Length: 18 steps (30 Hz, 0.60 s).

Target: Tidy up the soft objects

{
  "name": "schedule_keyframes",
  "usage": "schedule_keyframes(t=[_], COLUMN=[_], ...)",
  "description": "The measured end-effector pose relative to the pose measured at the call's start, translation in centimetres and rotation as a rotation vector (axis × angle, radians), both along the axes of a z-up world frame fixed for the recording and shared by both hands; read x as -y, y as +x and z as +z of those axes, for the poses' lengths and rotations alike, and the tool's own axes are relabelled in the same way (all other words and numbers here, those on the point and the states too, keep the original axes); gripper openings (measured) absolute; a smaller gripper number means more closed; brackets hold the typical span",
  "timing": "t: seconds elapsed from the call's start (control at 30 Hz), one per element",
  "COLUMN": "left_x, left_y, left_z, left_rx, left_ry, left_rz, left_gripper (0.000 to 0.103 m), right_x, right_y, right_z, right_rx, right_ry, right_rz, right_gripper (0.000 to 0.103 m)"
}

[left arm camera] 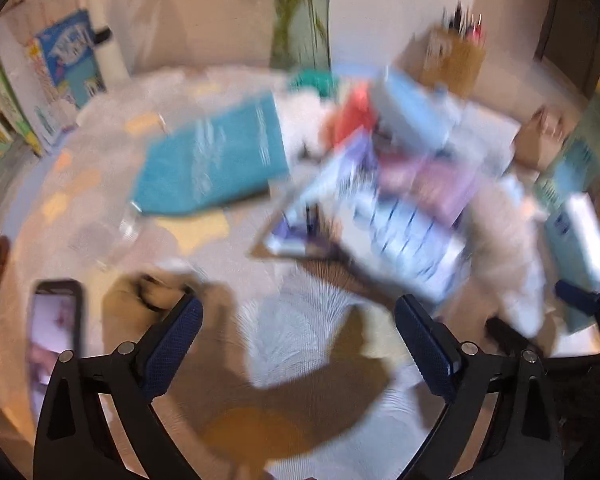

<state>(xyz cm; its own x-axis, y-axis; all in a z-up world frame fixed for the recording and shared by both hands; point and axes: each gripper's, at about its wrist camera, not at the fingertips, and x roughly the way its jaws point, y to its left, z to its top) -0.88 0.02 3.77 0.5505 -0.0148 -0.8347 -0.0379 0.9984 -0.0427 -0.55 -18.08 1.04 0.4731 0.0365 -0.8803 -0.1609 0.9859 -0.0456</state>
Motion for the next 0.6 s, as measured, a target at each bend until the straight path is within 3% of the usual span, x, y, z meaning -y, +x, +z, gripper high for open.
schedule_keyframes(t=[0.1,0.17,0.27,0.47,0.6], left_x=[-0.2,0.0,0.8,0.9,0.2], left_y=[0.0,0.5,0.8,0.1,0.0], left_z=[3.8,5.2,5.7,5.9,5.6], left_rx=[0.005,-0.057,-0.127,-0.130,-0.142], left_ry=[-0.029,-0.059,-0.054,-0.011,-0.048], left_rz=[-0.028,-0.050,-0.044,0.002,0.011], left_gripper=[0.097,0.098,0.098,0.101,0.101], right_x=[-0.4,-1.3,-1.5,-1.1,-0.2], right_y=[-1.4,-1.7,-1.4,-1.4,-1.4], right_z=[4.0,6.1,8.1,8.3,8.1], right_rx=[0.055,0.032,-0.020,-0.055,-0.086], right_ry=[-0.049,-0.093,-0.082,-0.061,-0.012], right_rz=[0.034,0.067,0.036,-0.035,-0.075], right_gripper=[0.101,0.101,0.101,0.101,0.101])
